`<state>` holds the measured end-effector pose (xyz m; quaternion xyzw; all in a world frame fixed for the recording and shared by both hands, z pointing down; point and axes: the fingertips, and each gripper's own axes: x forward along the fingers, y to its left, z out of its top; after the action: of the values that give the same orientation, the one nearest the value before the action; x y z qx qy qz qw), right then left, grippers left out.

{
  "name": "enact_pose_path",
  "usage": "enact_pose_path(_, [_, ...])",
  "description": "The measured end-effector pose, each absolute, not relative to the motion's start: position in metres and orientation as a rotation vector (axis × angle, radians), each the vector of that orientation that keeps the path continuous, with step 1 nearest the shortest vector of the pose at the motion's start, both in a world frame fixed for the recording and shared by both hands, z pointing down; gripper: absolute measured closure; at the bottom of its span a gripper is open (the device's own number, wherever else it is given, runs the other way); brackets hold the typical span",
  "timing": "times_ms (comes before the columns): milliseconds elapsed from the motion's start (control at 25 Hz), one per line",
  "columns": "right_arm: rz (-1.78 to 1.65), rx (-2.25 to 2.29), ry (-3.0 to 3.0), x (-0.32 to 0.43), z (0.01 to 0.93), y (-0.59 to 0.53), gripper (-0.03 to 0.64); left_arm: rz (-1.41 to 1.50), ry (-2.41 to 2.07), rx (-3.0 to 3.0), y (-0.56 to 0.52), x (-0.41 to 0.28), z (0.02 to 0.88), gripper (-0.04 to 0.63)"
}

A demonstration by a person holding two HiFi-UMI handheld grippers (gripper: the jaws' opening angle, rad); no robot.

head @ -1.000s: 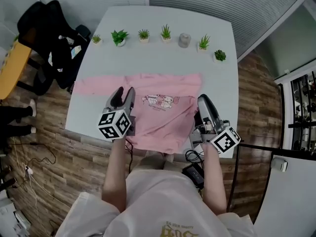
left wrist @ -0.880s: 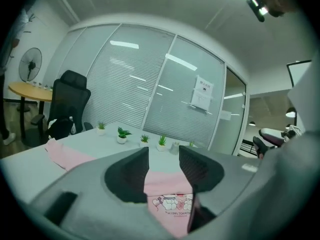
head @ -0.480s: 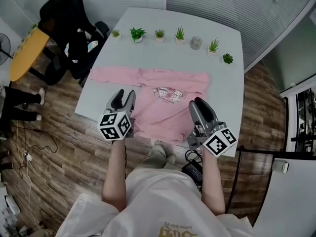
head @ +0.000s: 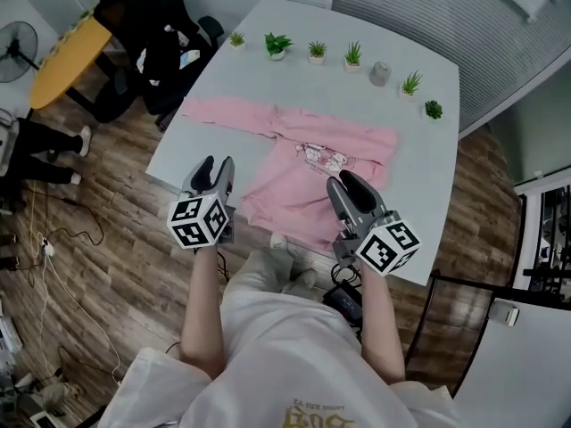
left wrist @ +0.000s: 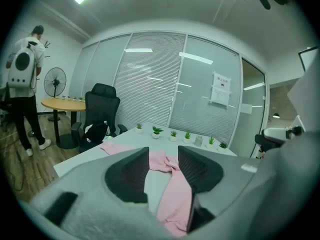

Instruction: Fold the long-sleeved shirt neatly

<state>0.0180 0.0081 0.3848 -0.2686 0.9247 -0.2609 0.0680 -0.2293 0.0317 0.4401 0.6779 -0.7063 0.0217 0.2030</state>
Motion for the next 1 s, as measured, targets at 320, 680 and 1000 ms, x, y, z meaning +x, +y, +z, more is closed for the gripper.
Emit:
enact_pose_path(320, [-0.805,-0.866,2.879,-0.040,0.409,-0.020,0.457,0.030,-1.994,1.861,0.004,-0.296,0.451,0.419])
enact_pose_path(680, [-0.822,-0.972,3.045,-0.133,0.459,-0.065,0.457,0.194,-1.976,1.804,-0.053,-0.391,0.495,0.419])
enact_pose_path(1000, [-0.862,-1.016,3.136,-0.202,0.488,-0.096,0.456,0.336,-1.930,1.739,-0.092,-0.455,0.547,0.419])
